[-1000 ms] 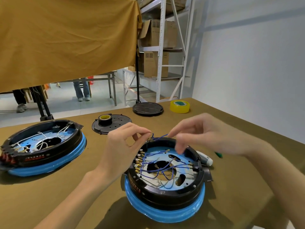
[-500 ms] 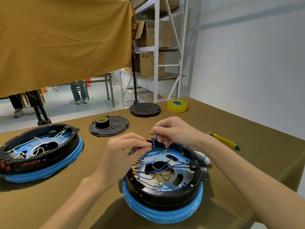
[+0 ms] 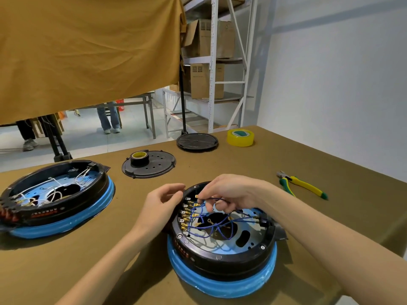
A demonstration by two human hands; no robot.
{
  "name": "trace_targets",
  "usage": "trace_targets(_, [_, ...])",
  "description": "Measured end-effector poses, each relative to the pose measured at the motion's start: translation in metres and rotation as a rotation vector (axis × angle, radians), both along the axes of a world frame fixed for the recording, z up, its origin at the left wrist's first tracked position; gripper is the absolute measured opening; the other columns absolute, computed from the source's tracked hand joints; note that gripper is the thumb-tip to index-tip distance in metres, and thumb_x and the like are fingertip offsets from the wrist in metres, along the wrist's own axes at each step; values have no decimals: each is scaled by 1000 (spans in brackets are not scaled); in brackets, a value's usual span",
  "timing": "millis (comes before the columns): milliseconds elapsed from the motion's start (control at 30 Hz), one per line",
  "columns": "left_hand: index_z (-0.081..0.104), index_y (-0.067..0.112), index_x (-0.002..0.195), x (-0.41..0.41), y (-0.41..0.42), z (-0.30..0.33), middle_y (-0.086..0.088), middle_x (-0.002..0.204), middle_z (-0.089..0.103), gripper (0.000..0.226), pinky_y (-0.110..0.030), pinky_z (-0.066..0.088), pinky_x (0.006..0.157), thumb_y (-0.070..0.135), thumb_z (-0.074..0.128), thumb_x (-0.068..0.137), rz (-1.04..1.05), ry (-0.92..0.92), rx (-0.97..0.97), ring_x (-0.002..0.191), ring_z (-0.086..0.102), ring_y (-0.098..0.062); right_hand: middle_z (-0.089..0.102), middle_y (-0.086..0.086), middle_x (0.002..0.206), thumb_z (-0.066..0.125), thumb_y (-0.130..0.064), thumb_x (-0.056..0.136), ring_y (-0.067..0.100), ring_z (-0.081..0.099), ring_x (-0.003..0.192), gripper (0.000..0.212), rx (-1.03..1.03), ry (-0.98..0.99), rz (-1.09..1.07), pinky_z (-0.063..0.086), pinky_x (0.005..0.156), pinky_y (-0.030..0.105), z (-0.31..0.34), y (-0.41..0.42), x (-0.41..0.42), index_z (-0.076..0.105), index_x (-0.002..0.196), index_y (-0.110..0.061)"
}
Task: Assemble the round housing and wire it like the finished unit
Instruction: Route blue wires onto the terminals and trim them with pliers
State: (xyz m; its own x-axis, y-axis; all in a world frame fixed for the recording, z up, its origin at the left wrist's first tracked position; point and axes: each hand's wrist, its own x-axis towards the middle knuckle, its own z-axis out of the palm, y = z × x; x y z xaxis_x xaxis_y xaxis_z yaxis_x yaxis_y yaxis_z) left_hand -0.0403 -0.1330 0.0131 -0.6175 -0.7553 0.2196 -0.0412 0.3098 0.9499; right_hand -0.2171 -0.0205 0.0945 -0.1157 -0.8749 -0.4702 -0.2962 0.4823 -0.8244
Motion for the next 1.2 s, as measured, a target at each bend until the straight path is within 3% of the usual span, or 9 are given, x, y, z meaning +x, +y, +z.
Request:
trace_targets(267, [82,29,90,-2,13,-18,2,95,80,11,-35,58,80,24,73,93,123,161,216,92,76,-18,53,-5,55,58,-20,101,8,44,41,13,45,89,-53,33,42,18,-15,-20,3,66,100,-11])
trace_targets(367, [82,33,88,0,14,-17,8,100,80,14,-32,58,82,25,71,94,121,168,215,95,75,-10,52,-5,56,59,-22,101,8,44,42,13,45,98,-55,32,43,18,-16,-23,2,68,98,-12])
trace_targets(467, [83,38,84,2,16,-13,17,99,78,27,-18,57,73,24,65,98,73,140,158,95,73,-2,52,-6,57,59,-23,101,7,44,42,14,51,100,-55,32,42,19,-17,-23,2,68,98,-13])
trace_targets(533, [82,39,94,3,16,-15,16,106,77,26,-17,57,74,25,60,101,37,117,151,97,72,-1,52,-6,57,60,-23,101,7,44,42,14,52,107,-64,31,42,19,-17,-24,3,69,99,-13])
trace_targets(600, [70,32,126,6,18,-18,19,124,68,27,-15,55,81,28,59,101,0,85,138,106,67,4,52,-6,56,60,-24,101,7,44,42,14,57,120,-80,30,42,18,-17,-25,3,69,98,-13])
trace_targets(700, [49,26,148,7,24,-24,32,118,59,47,-5,49,77,31,56,102,-56,62,93,104,61,18,52,-6,57,59,-25,102,7,43,43,15,67,104,-82,28,44,19,-17,-24,2,68,99,-13])
trace_targets(833, [48,19,150,6,26,-26,43,99,67,47,-3,49,72,26,52,104,-51,82,89,99,63,18,51,-6,59,58,-24,102,7,42,44,15,51,52,-70,30,45,19,-19,-17,0,66,101,-12])
trace_targets(1033, [48,25,147,7,25,-31,34,113,67,42,-2,48,76,26,51,105,-27,83,70,104,61,19,50,-7,58,60,-27,102,6,41,44,16,13,51,-89,30,44,19,-24,-16,2,68,101,-14])
trace_targets(1200, [46,22,151,7,23,-33,50,104,62,46,-2,47,77,29,50,105,-41,51,51,105,60,20,50,-6,59,60,-26,101,7,40,44,15,3,33,-108,29,44,19,-26,-15,1,68,100,-14])
